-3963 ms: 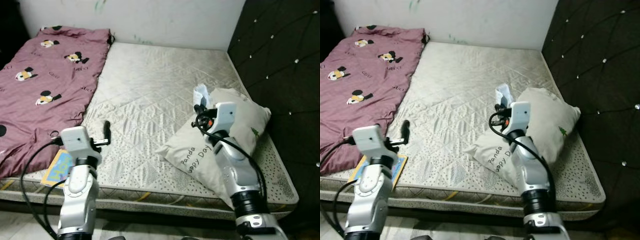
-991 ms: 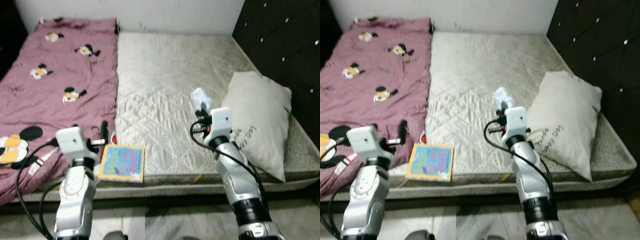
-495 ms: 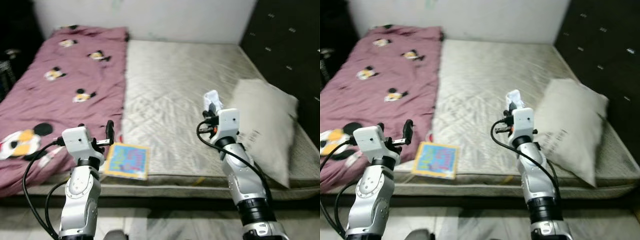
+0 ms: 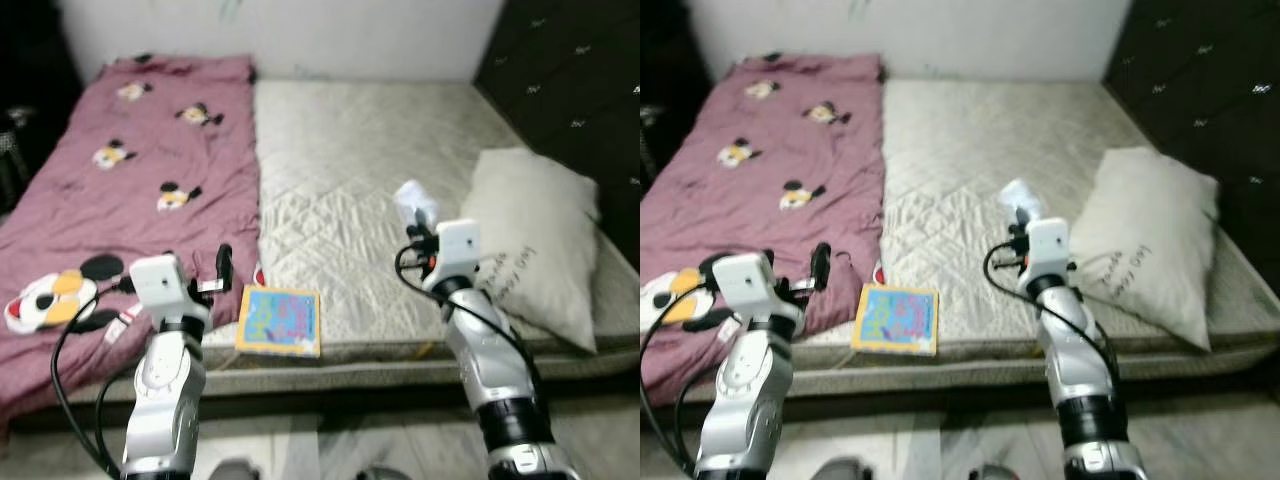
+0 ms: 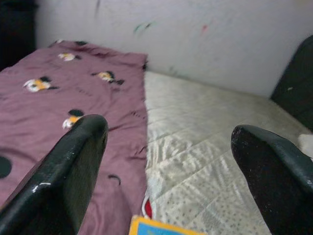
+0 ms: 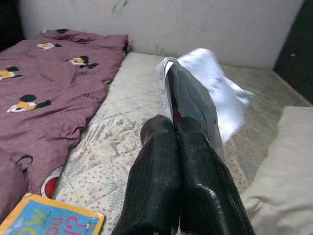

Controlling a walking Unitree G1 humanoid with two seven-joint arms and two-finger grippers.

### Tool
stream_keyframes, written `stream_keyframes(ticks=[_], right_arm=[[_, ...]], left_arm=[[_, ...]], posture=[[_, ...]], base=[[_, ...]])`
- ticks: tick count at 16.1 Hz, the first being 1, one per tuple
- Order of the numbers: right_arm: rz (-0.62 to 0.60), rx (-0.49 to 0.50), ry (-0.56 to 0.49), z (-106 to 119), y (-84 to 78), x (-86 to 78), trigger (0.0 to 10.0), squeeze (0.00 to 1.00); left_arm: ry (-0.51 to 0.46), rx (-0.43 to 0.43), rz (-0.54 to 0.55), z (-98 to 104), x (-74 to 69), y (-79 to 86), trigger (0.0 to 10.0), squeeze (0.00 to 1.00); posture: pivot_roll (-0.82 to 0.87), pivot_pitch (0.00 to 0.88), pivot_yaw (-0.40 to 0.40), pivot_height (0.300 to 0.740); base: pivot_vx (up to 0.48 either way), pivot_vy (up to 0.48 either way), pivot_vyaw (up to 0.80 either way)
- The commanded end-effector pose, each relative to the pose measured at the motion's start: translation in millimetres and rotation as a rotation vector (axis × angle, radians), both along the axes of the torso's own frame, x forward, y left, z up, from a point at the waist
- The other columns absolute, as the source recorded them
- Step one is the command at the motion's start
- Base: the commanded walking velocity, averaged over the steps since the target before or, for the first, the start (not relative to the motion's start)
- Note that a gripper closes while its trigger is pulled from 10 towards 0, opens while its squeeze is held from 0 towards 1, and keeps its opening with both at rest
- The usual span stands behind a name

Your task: Clean up the room

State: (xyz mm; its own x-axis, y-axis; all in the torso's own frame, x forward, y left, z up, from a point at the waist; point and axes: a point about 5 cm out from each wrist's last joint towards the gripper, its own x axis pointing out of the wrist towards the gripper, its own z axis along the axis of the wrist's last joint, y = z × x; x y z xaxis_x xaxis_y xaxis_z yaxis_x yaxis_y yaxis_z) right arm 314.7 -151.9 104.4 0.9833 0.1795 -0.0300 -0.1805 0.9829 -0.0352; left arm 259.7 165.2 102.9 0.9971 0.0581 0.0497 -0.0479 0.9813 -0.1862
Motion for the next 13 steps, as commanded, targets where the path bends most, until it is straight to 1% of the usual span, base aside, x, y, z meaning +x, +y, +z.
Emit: stream_keyframes(ticks=[1, 3, 4, 13], right_arm=[[0.031, 0.009, -0.02, 4.5, 8.7, 1.6, 10.0, 0.0], [0.038, 0.004, -0.023, 4.9, 9.6, 1.7, 10.0, 0.0], [0.04, 0.002, -0.025, 5.3, 9.8, 1.8, 10.0, 0.0], [0.047, 0.004, -0.027, 5.8, 11.3, 3.9, 10.0, 0.0]], left_arm=[[-0.017, 0.008, -0.014, 2.2, -2.0, 3.5, 10.0, 0.0], [-0.029, -0.001, -0.028, 3.3, -2.6, 2.4, 10.0, 0.0], [-0.033, -0.005, -0.03, 3.9, -3.0, 2.2, 10.0, 0.0], [-0.035, 0.004, -0.039, 4.3, -3.2, 2.2, 10.0, 0.0]], posture=[[-0.02, 0.01, -0.038, 0.74], [-0.02, 0.01, -0.038, 0.74], [-0.02, 0.012, -0.037, 0.74], [-0.01, 0.006, -0.04, 0.74]], base=[[0.0, 0.0, 0.0], [0.0, 0.0, 0.0], [0.262, 0.0, 0.0], [0.378, 0.0, 0.0]])
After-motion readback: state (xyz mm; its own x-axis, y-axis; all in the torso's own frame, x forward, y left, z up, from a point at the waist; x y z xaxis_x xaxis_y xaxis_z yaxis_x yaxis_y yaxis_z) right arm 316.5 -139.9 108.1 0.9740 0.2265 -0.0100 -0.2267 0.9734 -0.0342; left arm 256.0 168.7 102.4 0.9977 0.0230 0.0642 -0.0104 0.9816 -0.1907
